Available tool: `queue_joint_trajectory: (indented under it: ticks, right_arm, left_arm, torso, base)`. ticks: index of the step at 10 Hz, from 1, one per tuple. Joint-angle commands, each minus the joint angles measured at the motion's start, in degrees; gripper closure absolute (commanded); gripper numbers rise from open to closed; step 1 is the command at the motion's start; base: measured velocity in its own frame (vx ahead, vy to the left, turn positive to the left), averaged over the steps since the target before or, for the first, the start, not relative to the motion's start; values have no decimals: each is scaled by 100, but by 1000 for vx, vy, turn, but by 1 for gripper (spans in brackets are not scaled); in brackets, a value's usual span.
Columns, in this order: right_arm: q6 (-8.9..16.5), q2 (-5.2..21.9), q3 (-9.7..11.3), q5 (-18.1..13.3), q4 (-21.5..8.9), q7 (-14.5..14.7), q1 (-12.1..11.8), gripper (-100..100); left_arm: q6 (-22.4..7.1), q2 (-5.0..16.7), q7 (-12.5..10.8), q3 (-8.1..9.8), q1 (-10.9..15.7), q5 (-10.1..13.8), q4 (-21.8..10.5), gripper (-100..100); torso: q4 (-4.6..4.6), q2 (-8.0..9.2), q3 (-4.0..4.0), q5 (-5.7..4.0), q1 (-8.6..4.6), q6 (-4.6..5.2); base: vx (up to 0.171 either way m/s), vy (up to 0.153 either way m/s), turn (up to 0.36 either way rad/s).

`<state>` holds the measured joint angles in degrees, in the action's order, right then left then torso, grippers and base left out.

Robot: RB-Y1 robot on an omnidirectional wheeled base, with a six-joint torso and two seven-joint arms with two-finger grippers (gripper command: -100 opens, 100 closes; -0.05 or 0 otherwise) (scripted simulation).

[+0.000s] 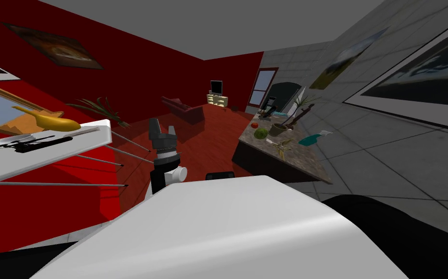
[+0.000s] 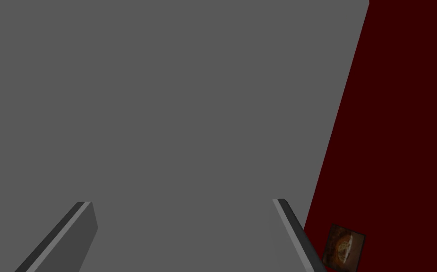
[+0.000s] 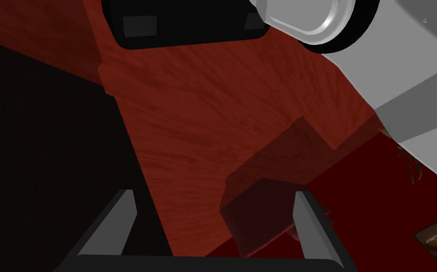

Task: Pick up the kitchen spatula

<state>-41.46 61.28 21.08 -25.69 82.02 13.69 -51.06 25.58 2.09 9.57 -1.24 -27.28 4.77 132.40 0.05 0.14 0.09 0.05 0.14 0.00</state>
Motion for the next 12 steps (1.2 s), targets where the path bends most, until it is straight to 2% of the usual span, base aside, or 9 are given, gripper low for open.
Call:
queue_joint_trajectory:
  ticks: [1,3,4,5,6,9,10,11,12]
  right_arm:
    - [-38,280,43,-50,-234,10,-34,-100]
    - [-109,578,138,-154,-553,59,-77,-100]
    - [-109,578,138,-154,-567,59,-77,-100]
    - [-183,849,229,-250,-817,104,-100,-100]
    - [-183,859,229,-250,-898,104,-100,-100]
    - [-337,1295,395,-421,-1542,181,-83,-100]
    - [-337,1364,395,-421,-1542,181,-83,-100]
    - [-415,1584,469,-496,-1785,214,-44,-100]
    - [-415,1584,469,-496,-1852,214,-44,-100]
  left_arm:
    - [0,0,0,0,0,0,0,0]
    - [0,0,0,0,0,0,0,0]
    - [0,0,0,1,-1,0,0,0]
    - [0,1,0,1,-1,0,0,0]
    - [0,0,0,0,0,0,0,0]
    - [0,1,0,1,-1,0,0,0]
    - [0,1,0,1,-1,0,0,0]
    - [0,1,0,1,-1,0,0,0]
    - [0,1,0,1,-1,0,0,0]
  torso:
    - [0,0,0,0,0,0]
    - [0,-2,-1,-1,-7,-1]
    - [0,-2,-1,-1,-9,4]
    - [0,1,0,-5,-16,6]
    - [0,-2,-1,-3,-13,0]
    - [-1,-8,-4,-4,-18,5]
    - [-3,-15,-8,-3,-18,-1]
    - [-3,-14,-8,-6,-22,4]
    - [-3,-18,-10,-5,-24,-2]
  base:
    - [-3,51,92]
    - [2,50,144]
    - [2,20,-33]
    - [8,40,169]
    - [11,35,107]
    - [26,27,152]
    - [33,10,83]
    - [40,7,160]
    - [38,-5,103]
